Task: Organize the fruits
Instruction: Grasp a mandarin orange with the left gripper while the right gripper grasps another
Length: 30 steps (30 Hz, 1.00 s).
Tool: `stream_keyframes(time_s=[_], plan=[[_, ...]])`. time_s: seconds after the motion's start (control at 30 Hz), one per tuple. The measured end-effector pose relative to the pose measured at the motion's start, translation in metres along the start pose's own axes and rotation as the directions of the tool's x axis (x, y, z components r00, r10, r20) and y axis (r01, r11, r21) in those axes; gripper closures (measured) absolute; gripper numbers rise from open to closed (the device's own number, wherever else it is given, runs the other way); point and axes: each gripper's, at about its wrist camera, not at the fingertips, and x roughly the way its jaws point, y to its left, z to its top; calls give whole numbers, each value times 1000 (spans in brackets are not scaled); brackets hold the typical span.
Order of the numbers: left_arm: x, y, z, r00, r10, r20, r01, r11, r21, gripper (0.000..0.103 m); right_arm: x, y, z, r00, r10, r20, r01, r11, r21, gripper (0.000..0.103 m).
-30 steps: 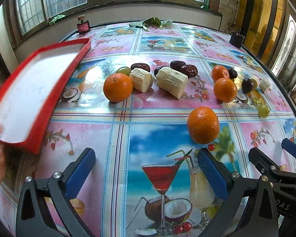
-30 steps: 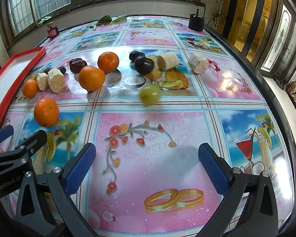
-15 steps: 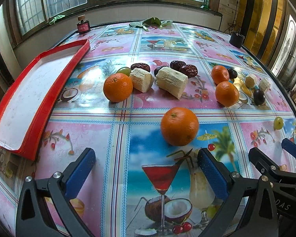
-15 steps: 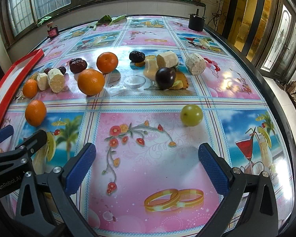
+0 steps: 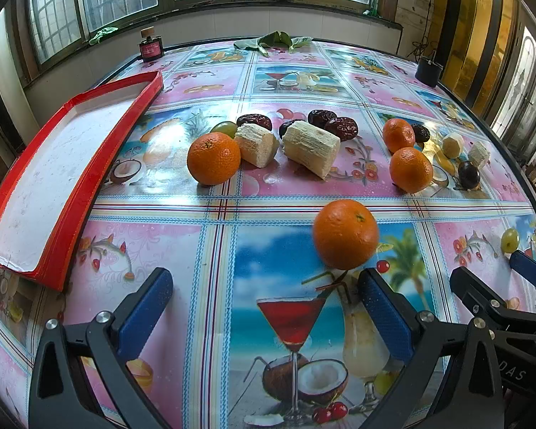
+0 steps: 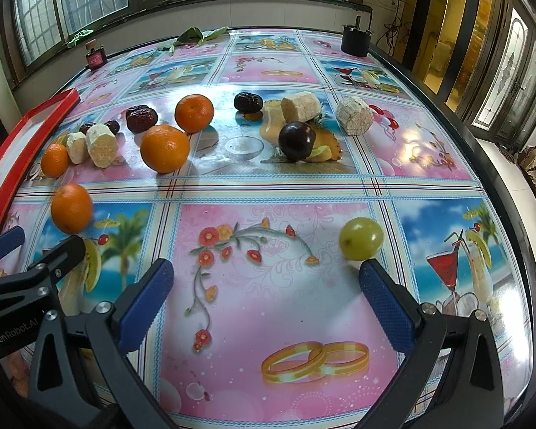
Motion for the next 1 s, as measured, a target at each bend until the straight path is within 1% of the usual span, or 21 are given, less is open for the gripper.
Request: stream_keyframes(time_s=[0.2,0.33,0.4,0.43,0.53,0.57,0.6,0.63,0.73,0.77,0.8,0.83,0.93,1.0], plan=[[0,0,0,1000,-1,-1,1,1000,0,0,0,0,1,1000,0,-14,0,1000,-2,0],[-1,5,2,999,-15,-28,15,1000,7,1,4,-1,8,997,6,-78,-7,1000,-7,0],[-5,14,7,999,-27,-42,27,1000,-9,1,5,-2,14,993,15,-114,-17,1000,-13,0],[-8,23,10,998,-37,-45,36,999,-24,1,2,-4,18,994,28,-106,-29,1000,-9,0],[-16,42,22,999,-37,-31,36,999,-29,1,-17,-7,33,997,78,-3,-78,997,-12,0],[-19,51,28,999,-35,-20,35,999,-25,1,-19,-6,39,993,119,14,-119,993,-26,0],[-20,55,31,999,-31,-14,31,999,-21,1,-17,-5,45,988,154,4,-154,987,-41,0],[-22,61,35,1000,-23,-6,23,1000,-19,1,-13,-2,52,987,161,-12,-162,985,-57,0],[-27,73,44,1000,-20,0,20,1000,6,1,0,11,68,989,142,-32,-145,983,-114,0],[-28,76,45,1000,-27,3,27,1000,11,1,6,15,72,984,168,-55,-174,976,-129,3],[-29,77,45,999,-35,4,35,999,12,1,11,18,75,979,189,-75,-197,971,-133,10],[-31,78,45,999,-55,1,55,998,16,1,17,21,78,974,206,-93,-218,966,-137,13],[-37,77,39,995,-95,-4,95,994,45,1,32,30,84,966,213,-143,-235,960,-153,26],[-39,71,37,993,-116,-1,116,990,78,1,40,33,85,957,239,-164,-265,951,-159,45]])
